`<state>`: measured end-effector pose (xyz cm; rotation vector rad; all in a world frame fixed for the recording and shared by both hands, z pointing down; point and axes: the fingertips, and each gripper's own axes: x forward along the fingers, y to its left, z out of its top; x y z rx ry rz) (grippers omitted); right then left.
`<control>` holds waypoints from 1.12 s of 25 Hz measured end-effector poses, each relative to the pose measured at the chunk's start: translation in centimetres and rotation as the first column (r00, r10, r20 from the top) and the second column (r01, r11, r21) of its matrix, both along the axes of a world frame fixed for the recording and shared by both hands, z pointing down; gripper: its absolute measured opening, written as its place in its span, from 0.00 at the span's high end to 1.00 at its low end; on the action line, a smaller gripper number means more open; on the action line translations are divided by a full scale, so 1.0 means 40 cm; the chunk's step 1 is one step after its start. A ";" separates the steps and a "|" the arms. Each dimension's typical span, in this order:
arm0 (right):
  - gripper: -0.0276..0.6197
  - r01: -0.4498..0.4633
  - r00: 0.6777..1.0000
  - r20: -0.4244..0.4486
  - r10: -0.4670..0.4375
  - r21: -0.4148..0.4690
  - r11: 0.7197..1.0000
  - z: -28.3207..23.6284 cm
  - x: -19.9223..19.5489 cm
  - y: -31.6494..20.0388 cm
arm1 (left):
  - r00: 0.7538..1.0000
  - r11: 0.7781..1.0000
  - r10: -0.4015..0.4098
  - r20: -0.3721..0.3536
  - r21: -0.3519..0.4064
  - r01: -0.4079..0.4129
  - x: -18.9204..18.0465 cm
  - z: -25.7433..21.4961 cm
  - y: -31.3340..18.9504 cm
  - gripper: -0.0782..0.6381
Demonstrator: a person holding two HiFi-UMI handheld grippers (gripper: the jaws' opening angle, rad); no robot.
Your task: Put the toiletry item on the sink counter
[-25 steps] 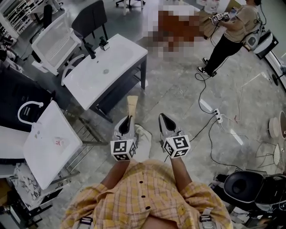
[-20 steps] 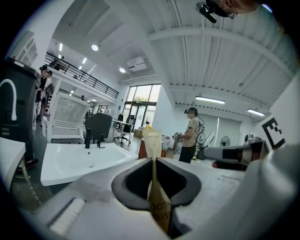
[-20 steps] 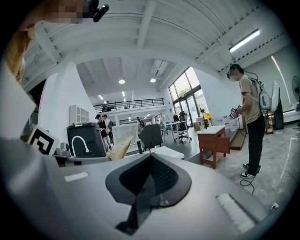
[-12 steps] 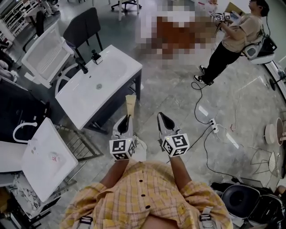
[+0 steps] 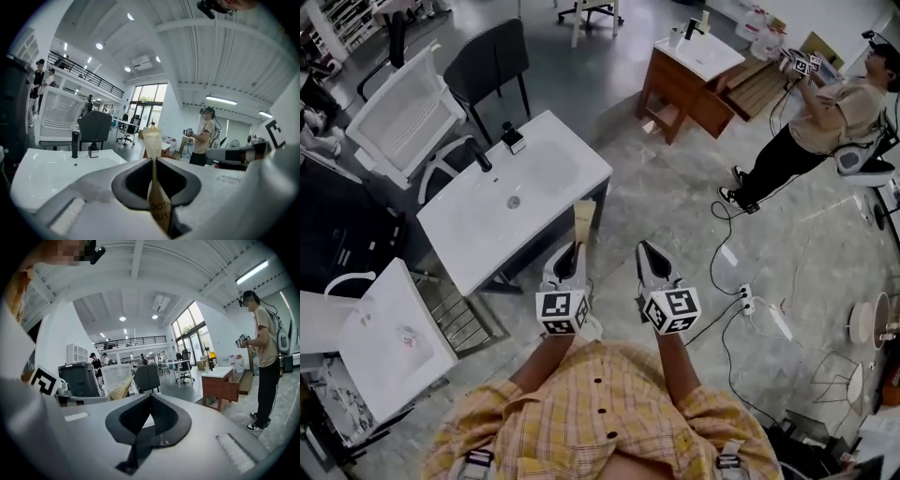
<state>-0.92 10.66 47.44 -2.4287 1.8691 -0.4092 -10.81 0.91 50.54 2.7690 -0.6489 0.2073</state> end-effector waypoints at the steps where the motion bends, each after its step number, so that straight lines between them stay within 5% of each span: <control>1: 0.95 0.006 1.000 0.000 -0.006 -0.003 1.000 0.002 0.015 -0.020 | 1.000 1.000 -0.008 0.002 -0.005 0.008 0.015 0.003 -0.019 0.85; 16: 0.95 0.096 0.995 0.034 -0.095 -0.050 0.994 0.039 0.136 -0.211 | 0.996 0.996 -0.077 0.055 -0.041 0.079 0.125 0.037 -0.154 0.85; 28: 0.95 0.321 0.947 0.044 -0.320 -0.039 0.946 0.051 0.317 -0.469 | 0.949 0.953 -0.300 0.095 -0.007 0.302 0.231 0.052 -0.337 0.85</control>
